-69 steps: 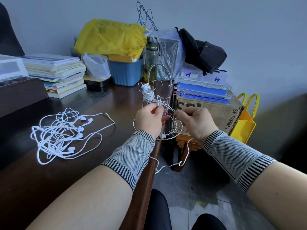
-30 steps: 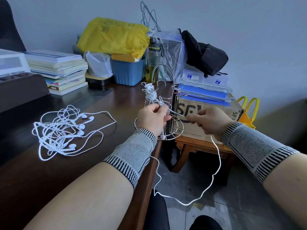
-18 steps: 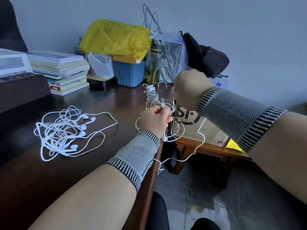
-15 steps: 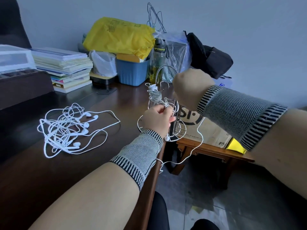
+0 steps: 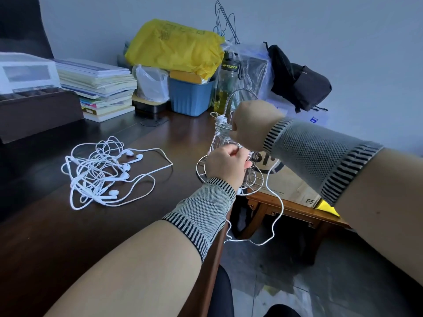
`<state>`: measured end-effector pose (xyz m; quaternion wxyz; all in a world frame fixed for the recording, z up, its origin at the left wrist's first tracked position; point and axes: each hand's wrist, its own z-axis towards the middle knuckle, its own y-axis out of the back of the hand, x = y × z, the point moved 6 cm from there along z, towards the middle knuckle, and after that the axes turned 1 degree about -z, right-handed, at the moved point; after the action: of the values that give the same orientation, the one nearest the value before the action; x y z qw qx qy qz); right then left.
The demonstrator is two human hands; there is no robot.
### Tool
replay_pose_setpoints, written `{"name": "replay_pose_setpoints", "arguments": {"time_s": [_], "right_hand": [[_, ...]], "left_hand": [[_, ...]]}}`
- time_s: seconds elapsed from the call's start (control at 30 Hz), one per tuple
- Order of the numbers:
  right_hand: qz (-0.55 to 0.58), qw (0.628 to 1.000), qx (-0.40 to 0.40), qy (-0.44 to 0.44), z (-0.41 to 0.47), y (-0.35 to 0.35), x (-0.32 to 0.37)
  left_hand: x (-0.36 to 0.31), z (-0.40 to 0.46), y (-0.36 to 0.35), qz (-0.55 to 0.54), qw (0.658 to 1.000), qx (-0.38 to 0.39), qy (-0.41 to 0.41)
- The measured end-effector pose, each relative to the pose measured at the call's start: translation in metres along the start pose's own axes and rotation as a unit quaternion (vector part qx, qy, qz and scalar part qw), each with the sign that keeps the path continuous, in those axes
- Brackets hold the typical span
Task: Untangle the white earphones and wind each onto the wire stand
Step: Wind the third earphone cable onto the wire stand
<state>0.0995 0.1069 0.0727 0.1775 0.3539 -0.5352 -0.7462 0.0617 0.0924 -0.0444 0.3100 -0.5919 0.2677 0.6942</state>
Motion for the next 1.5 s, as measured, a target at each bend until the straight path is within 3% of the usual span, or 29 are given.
{"name": "replay_pose_setpoints", "arguments": {"time_s": [0.13, 0.23, 0.33, 0.4, 0.47, 0.6, 0.73, 1.0, 1.23, 1.5], "right_hand": [[-0.028, 0.996, -0.054, 0.072, -0.014, -0.006, 0.013], [-0.057, 0.99, -0.067, 0.109, -0.022, -0.006, 0.018], [-0.054, 0.99, -0.066, 0.112, -0.028, -0.006, 0.021], [-0.048, 0.991, -0.064, 0.111, -0.035, -0.013, 0.021], [-0.02, 0.987, -0.112, 0.11, -0.043, -0.024, 0.016], [0.197, 0.955, -0.222, 0.022, -0.053, -0.05, -0.016], [0.346, 0.917, -0.173, -0.098, -0.046, -0.075, -0.044], [0.45, 0.872, -0.102, -0.164, -0.043, -0.092, -0.066], [0.355, 0.9, -0.069, -0.243, -0.042, -0.09, -0.089], [0.215, 0.963, -0.077, -0.14, -0.026, -0.026, -0.067]], "left_hand": [[0.003, 0.003, 0.004, -0.001, 1.0, -0.017, 0.021], [0.004, 0.006, 0.006, 0.065, 0.997, -0.032, 0.005], [0.007, 0.013, 0.0, 0.144, 0.989, 0.0, -0.016], [0.008, 0.015, 0.002, 0.128, 0.992, -0.008, -0.008], [0.008, 0.017, 0.005, 0.079, 0.997, -0.018, 0.001], [0.009, 0.012, 0.004, -0.03, 0.999, 0.006, 0.026], [0.005, 0.004, 0.003, -0.048, 0.998, 0.023, 0.026], [0.007, 0.005, 0.003, -0.033, 0.999, 0.028, 0.011], [0.004, 0.0, 0.0, -0.092, 0.994, 0.043, 0.048], [0.003, -0.002, -0.002, -0.109, 0.992, 0.033, 0.053]]}}
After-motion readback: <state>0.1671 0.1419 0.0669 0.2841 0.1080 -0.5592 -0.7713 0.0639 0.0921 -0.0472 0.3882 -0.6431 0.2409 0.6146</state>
